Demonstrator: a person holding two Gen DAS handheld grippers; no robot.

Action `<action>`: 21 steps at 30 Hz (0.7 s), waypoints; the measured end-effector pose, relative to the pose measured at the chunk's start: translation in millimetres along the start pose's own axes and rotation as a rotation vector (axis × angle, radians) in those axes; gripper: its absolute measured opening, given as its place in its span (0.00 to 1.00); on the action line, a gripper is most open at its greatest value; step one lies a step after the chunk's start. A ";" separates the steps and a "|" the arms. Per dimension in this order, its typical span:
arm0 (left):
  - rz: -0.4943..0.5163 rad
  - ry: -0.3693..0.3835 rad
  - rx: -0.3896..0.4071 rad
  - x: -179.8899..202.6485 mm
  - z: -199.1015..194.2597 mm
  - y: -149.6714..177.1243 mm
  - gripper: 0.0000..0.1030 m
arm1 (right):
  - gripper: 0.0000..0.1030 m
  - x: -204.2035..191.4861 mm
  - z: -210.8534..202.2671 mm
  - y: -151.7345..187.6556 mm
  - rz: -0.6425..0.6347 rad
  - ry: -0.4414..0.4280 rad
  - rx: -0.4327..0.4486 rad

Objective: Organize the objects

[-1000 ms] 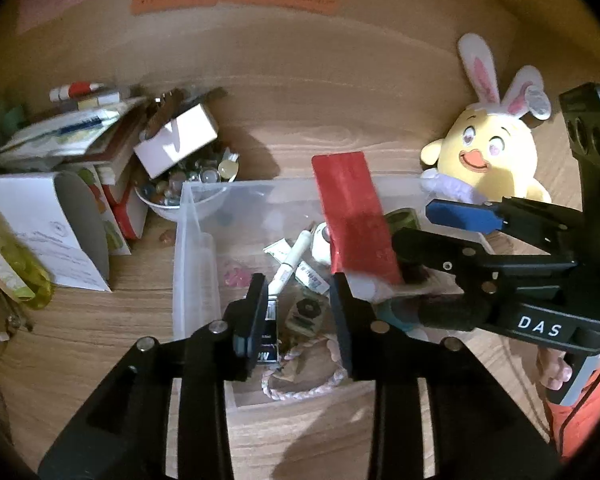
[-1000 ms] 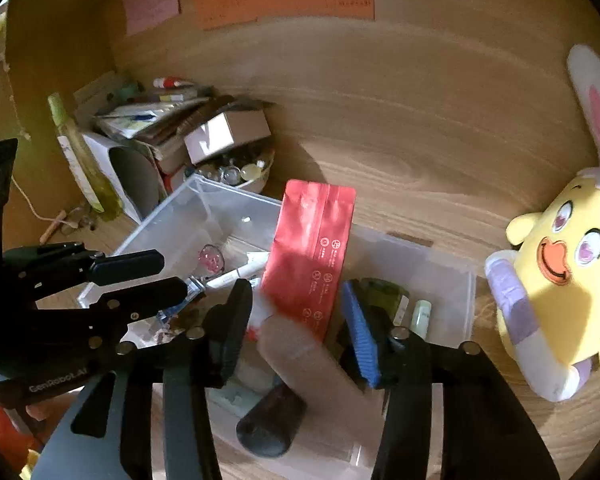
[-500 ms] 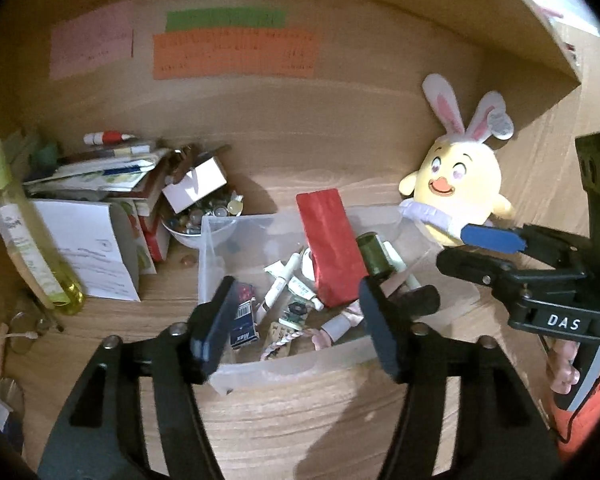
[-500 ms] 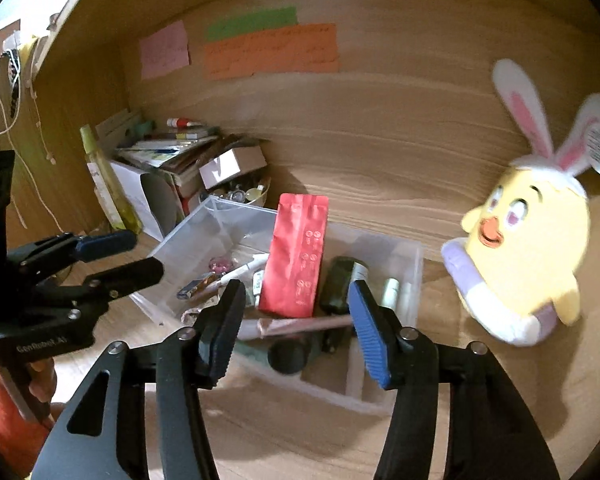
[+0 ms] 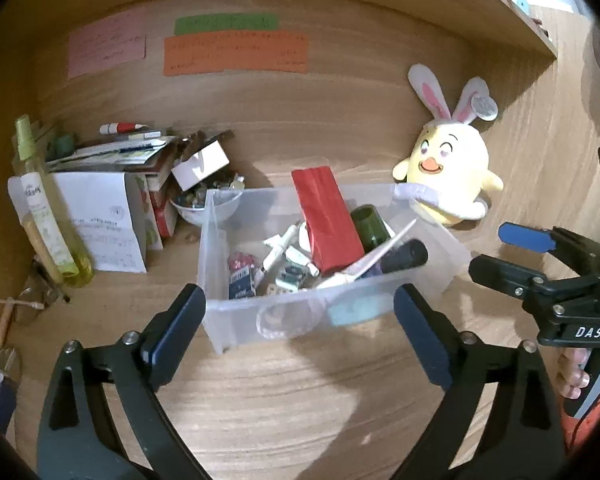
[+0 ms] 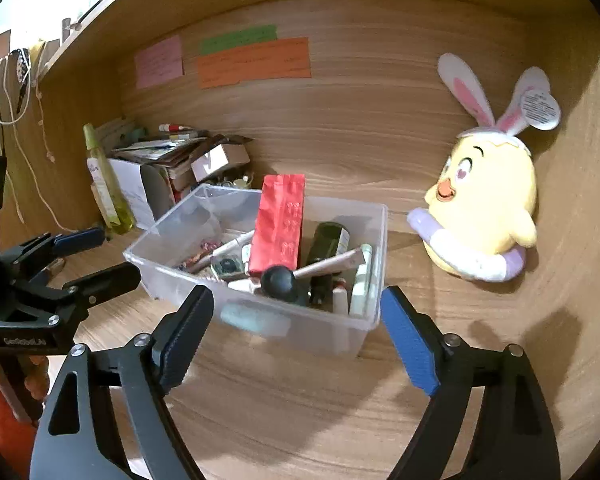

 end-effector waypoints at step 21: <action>-0.036 0.016 0.021 4.8 -13.4 15.6 0.95 | 0.84 -4.1 -10.1 22.1 0.028 -0.020 0.003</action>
Point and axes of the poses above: each gripper's, at about its wrist camera, not at the fingertips, and z roughly the way its jaws point, x to its right, y to its underside, the point moved 10 cm from there along z, roughly the way its jaws point, and after that the axes turned 2 degrees about x, right-handed, at the moved point
